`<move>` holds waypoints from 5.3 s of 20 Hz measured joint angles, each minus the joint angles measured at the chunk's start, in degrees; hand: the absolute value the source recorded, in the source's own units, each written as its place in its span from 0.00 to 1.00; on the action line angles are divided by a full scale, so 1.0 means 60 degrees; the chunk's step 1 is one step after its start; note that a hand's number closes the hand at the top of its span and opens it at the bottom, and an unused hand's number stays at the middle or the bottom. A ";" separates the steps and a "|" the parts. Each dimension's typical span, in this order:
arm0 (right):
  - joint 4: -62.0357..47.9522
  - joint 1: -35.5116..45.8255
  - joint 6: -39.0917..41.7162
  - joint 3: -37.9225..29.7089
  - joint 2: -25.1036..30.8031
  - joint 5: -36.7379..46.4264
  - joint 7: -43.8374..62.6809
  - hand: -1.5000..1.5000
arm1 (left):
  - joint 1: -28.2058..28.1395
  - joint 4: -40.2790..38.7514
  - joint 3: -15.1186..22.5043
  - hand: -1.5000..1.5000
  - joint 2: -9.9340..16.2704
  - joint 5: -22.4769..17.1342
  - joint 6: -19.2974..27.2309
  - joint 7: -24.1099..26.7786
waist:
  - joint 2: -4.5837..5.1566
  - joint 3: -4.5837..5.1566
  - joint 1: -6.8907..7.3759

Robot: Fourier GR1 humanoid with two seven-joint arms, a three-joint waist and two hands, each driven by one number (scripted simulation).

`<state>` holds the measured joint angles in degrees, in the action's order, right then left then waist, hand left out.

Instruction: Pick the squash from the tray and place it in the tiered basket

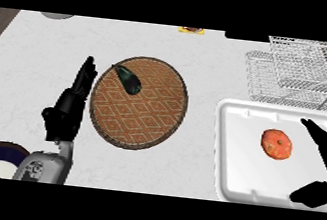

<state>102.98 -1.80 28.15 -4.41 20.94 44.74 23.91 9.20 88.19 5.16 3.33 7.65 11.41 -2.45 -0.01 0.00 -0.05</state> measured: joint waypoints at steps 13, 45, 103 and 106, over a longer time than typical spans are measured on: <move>-0.1707 0.0863 -0.0450 0.0055 -0.0643 0.0728 -0.0313 0.00 | -0.0222 0.0344 -0.0028 0.50 -0.0198 0.0276 -0.0151 -0.0143 | -0.0001 0.0001 0.0013; -0.4656 0.1929 -0.3531 0.0960 -0.1049 0.3428 -0.1508 1.00 | -0.0296 0.0333 -0.0232 0.50 -0.0312 0.0349 -0.0484 -0.0055 | -0.0051 0.0095 0.0071; -0.5615 0.9214 -0.0498 -0.1946 0.1172 0.3625 0.0493 1.00 | -0.0015 -0.0016 -0.0376 0.50 -0.0331 0.0317 -0.0498 0.0064 | 0.0031 0.0000 0.0121; -0.6514 0.9363 -0.0913 -0.2246 0.1337 0.3514 0.0343 0.00 | -0.0017 0.0052 -0.0322 0.50 -0.0351 0.0385 -0.0472 0.0023 | 0.0036 -0.0003 0.0140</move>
<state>63.90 54.37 22.67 -17.89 28.97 65.82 25.96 9.10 88.50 3.23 1.22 9.96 8.58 -2.32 0.21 -0.02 0.79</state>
